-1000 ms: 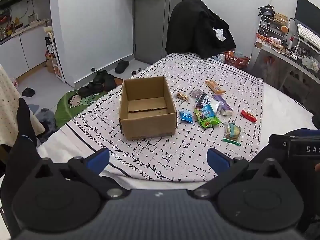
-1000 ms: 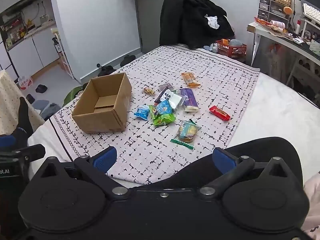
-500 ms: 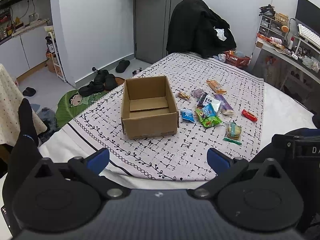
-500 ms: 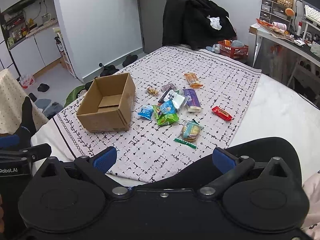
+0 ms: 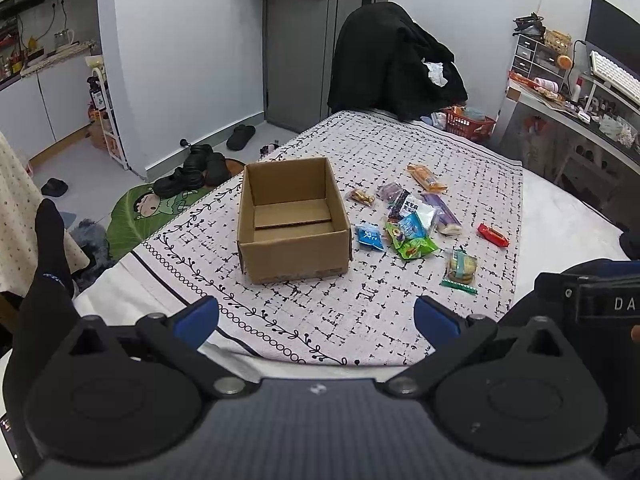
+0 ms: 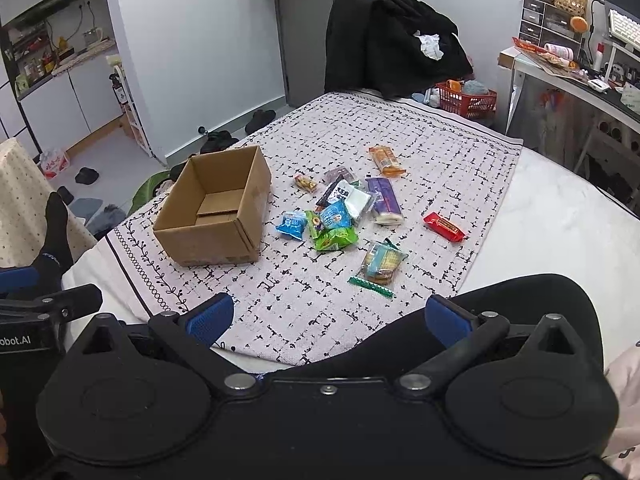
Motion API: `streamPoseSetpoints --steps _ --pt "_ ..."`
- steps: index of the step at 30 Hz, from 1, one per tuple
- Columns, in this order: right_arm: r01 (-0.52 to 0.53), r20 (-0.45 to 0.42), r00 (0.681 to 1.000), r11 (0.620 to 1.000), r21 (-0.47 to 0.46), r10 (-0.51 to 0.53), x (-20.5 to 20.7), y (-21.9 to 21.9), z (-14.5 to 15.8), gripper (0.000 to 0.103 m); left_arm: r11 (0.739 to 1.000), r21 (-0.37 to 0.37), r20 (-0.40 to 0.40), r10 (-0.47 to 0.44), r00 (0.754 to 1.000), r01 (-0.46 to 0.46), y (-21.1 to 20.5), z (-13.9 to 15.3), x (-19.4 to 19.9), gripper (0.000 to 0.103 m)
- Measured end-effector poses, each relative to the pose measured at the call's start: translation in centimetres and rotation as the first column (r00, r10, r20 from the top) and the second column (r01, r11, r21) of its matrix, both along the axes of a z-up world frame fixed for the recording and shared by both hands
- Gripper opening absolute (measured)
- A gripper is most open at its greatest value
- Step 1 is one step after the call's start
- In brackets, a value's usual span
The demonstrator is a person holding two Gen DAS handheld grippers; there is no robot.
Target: Organize snacks
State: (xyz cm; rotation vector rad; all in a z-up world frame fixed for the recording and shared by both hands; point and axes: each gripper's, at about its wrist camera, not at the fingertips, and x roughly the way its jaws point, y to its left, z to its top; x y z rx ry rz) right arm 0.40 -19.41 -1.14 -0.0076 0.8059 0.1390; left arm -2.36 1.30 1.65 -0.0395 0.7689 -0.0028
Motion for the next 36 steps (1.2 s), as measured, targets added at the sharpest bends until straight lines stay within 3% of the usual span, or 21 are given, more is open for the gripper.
streamPoseSetpoints --steps 36 --pt "-0.009 -0.010 1.000 0.999 0.036 0.009 0.8 -0.6 -1.2 0.103 1.000 0.010 -0.021 -0.008 1.000 0.008 -0.6 -0.7 0.4 0.103"
